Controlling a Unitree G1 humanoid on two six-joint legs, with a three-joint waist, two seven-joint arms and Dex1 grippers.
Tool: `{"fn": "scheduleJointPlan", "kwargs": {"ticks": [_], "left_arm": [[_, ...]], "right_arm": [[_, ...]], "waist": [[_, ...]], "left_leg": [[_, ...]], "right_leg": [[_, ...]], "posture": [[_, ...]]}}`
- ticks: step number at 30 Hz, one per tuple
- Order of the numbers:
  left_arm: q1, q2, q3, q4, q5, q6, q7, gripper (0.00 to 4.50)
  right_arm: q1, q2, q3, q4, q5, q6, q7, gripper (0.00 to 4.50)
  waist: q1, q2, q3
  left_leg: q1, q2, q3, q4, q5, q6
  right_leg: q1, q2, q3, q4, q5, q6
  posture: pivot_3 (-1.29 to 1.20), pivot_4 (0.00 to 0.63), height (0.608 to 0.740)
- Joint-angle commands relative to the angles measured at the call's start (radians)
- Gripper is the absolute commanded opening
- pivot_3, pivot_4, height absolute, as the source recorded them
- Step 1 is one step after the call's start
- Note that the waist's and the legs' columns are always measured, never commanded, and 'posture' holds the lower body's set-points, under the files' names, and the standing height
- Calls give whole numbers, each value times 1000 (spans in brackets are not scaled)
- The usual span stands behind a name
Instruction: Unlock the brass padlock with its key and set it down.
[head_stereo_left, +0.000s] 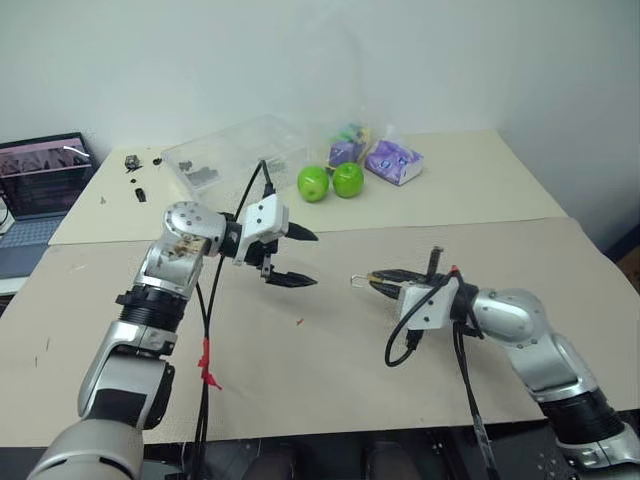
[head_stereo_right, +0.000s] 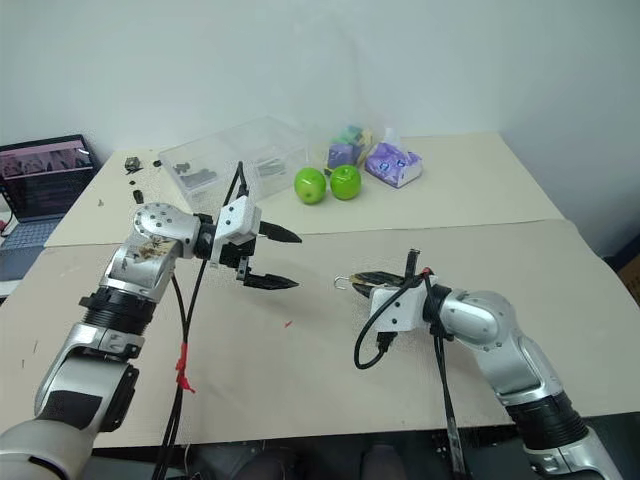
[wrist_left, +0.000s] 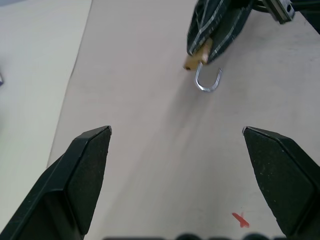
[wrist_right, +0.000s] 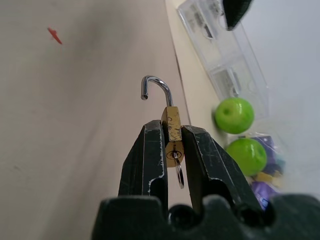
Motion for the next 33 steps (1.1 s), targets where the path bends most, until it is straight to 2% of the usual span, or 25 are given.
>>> {"fn": "scheduleJointPlan", "kwargs": {"ticks": [1, 6, 9, 14, 22, 29, 31, 33], "left_arm": [[3, 19, 33, -63, -27, 12, 38, 4457], [13, 35, 31, -91, -45, 44, 56, 4457], [14, 48, 22, -105, -57, 86, 50, 4457], [83, 143, -50, -202, -48, 149, -55, 4457], [90, 155, -66, -240, -60, 191, -68, 4457], [70, 134, -77, -214, -56, 174, -69, 4457], [65, 126, -82, -203, -54, 166, -69, 4500], [59, 119, -86, -196, -53, 161, -70, 4500]], "right_arm": [[-56, 16, 35, 34, -19, -63, -4, 216], [-98, 39, 101, 113, -75, -153, -22, 216], [-143, 39, 153, 210, -173, -230, -59, 216], [-192, 53, 199, 352, -270, -316, -142, 216], [-202, 48, 213, 452, -322, -380, -195, 216], [-183, 13, 194, 462, -297, -400, -179, 216], [-176, -8, 184, 452, -290, -400, -171, 1157], [-167, -33, 171, 431, -275, -399, -159, 1641]], "waist": [[0, 0, 0], [-2, 0, 0], [-6, -1, 1], [-16, -4, 2], [-22, -5, 3], [-26, -6, 3], [-26, -6, 3], [-26, -6, 3]], "left_leg": [[0, 0, 0, 0, 0, 0], [0, 0, 1, 0, 0, 0], [0, -1, 2, 1, 0, -1], [0, -2, 5, 2, 0, -1], [0, -2, 6, 2, 0, -3], [0, -2, 7, 2, -1, -3], [0, -2, 7, 2, -1, -3], [0, -2, 7, 2, -1, -3]], "right_leg": [[0, 0, 0, 0, 0, 0], [-1, 0, 1, 0, 0, 0], [-2, 0, 2, 1, 0, 0], [-2, 0, 7, 2, 0, 0], [-3, -1, 10, 2, 0, 0], [-3, -1, 12, 2, 0, 0], [-3, -1, 12, 2, 0, 0], [-3, -1, 12, 2, 0, 0]], "posture": [[0, 150, 740], [0, 150, 740], [0, 150, 740], [0, 150, 740], [0, 150, 740], [0, 150, 740], [0, 150, 740], [0, 150, 740]]}}
